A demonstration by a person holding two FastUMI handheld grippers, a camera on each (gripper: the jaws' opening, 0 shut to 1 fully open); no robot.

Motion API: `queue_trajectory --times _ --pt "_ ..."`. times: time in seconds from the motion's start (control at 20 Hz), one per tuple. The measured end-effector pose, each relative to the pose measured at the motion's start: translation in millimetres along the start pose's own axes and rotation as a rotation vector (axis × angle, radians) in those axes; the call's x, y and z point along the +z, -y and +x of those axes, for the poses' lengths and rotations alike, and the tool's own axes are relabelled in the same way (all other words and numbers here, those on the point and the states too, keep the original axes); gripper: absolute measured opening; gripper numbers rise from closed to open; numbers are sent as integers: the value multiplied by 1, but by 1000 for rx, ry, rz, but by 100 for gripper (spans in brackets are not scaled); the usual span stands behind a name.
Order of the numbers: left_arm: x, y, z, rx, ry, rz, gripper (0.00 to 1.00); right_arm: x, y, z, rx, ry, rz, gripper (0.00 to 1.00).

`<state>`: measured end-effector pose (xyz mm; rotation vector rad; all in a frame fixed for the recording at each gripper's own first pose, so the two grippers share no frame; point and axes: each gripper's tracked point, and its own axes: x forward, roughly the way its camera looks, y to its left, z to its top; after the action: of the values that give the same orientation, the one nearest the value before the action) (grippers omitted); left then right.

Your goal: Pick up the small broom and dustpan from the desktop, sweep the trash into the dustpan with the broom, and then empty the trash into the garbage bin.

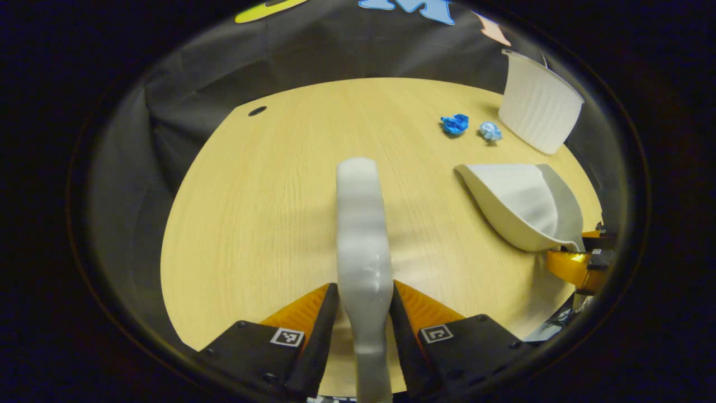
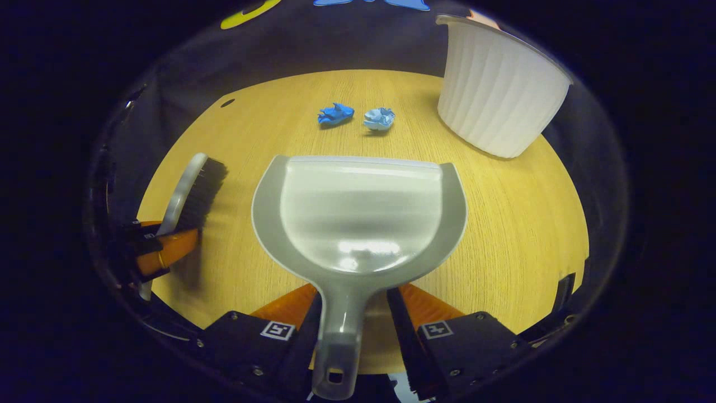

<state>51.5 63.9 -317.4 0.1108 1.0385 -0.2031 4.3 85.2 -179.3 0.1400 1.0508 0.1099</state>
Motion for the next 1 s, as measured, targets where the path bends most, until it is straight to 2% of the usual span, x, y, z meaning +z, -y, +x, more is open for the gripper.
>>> queue_trajectory --times 0.05,0.1,0.15,0.2,0.4,0.45,0.55,0.6,0.75,0.85,1.0 --pt "3 2 2 -6 1 8 67 -2 1 1 9 -6 -6 57" --pt "4 0 3 -1 -3 13 59 -6 -1 2 22 -10 -10 57" --pt "7 0 2 0 2 16 55 -2 3 5 -3 -4 -6 49" --pt "9 0 5 3 6 14 51 -2 3 7 3 -14 -31 36" --pt "21 1 10 -13 27 27 47 -1 7 1 3 1 -56 36" --pt "26 1 11 -9 36 29 47 -1 8 2 6 -2 -62 33" --pt "38 3 14 -30 49 18 39 1 12 2 6 8 -72 34" --pt "46 3 17 -34 61 9 43 2 14 2 6 9 -72 34" --pt "72 6 25 -41 92 16 42 2 19 2 7 20 -73 34" --pt "92 10 30 -44 110 52 39 3 21 2 12 26 -75 34" --pt "121 19 38 -62 130 109 41 8 28 3 21 31 -75 34"
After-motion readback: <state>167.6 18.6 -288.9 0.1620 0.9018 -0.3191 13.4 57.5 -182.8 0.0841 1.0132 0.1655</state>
